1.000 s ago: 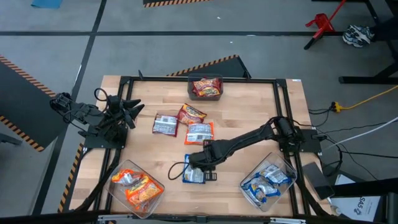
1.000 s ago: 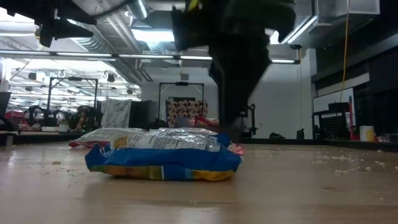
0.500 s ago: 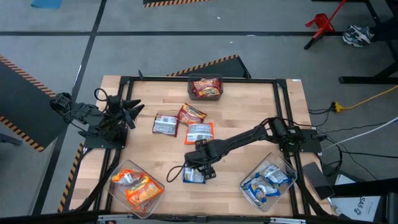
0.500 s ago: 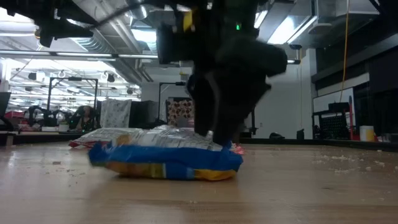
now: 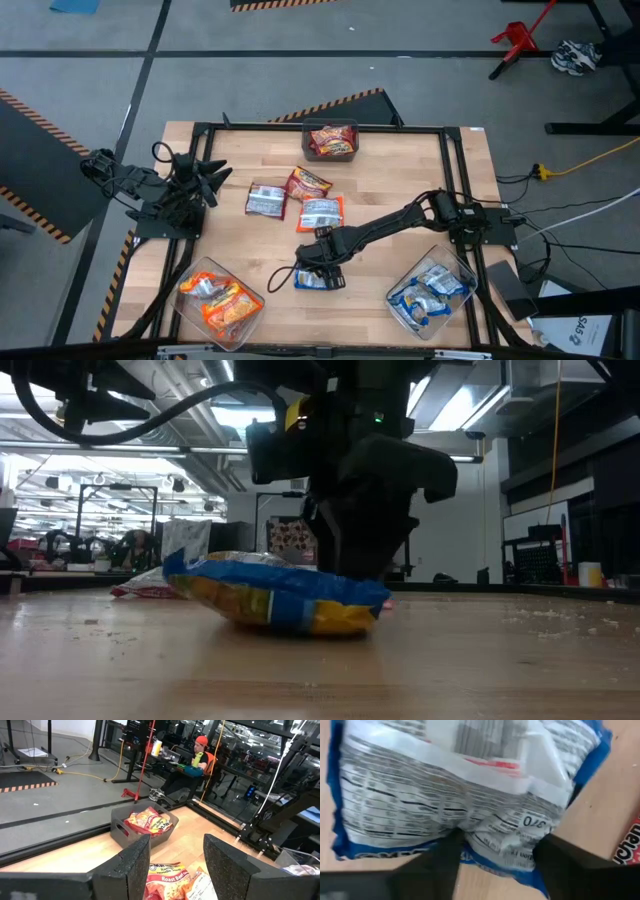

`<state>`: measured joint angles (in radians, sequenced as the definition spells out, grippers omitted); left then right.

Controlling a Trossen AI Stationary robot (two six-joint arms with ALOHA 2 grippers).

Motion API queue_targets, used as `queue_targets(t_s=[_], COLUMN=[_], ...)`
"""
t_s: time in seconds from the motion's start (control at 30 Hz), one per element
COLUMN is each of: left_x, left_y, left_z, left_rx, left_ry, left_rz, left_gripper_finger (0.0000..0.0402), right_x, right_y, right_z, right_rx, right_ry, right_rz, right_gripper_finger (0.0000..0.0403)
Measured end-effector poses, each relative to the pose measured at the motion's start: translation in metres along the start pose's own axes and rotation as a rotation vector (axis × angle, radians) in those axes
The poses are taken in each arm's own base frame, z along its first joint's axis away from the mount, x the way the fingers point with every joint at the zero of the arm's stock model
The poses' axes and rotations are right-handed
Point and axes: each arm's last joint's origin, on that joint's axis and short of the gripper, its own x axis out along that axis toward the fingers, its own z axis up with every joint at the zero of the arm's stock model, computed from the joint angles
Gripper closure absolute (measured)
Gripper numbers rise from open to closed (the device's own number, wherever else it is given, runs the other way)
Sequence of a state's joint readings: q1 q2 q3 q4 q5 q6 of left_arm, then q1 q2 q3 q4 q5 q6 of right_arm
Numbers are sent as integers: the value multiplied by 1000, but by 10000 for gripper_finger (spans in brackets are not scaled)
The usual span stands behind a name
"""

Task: Sort Maruchan noodles
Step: Put the blue noodle pack into the right transparent bin

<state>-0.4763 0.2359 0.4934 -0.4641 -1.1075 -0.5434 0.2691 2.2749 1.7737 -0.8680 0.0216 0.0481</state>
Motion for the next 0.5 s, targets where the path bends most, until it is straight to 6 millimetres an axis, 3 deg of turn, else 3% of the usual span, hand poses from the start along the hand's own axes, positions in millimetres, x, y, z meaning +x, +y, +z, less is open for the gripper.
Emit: queue_targets(t_s=[0.23,0.5], left_x=[0,0], left_y=[0,0], left_z=[0,0], left_rx=[0,-2], left_ry=[-1,-1], left_rz=[1,1], left_gripper_finger=[225,225], right_x=[0,-8], right_y=[0,0], right_z=[0,5], right_rx=[46,134], right_ry=[2,-6], right_rz=[30,37], right_gripper_finger=[372,394])
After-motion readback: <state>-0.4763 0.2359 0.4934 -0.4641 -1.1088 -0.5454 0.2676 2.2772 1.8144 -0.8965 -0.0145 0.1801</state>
